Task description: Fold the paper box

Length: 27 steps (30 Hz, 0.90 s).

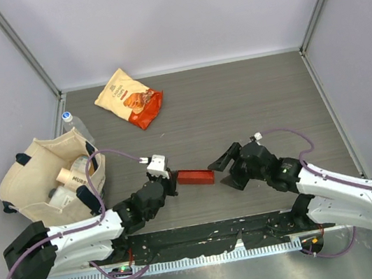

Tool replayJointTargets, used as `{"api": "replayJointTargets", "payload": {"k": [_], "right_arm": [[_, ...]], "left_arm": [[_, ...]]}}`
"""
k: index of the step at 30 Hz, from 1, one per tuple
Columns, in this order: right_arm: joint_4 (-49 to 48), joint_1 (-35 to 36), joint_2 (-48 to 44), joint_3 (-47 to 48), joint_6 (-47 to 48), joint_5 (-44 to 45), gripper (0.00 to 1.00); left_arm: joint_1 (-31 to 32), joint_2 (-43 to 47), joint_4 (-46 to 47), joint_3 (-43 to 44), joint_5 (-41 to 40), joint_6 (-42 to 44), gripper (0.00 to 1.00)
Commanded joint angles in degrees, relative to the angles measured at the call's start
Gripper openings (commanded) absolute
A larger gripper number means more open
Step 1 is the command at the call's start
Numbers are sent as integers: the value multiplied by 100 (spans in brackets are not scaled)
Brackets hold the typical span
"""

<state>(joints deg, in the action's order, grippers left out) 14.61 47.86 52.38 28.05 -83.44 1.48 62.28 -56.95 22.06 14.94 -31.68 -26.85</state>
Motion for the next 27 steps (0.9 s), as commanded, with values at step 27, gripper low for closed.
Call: {"api": "replayJointTargets", "payload": {"k": [27], "right_arm": [[-3509, -22, 1239, -1346, -3003, -253, 51]], "left_arm": [[214, -88, -273, 62, -58, -163, 0]]}}
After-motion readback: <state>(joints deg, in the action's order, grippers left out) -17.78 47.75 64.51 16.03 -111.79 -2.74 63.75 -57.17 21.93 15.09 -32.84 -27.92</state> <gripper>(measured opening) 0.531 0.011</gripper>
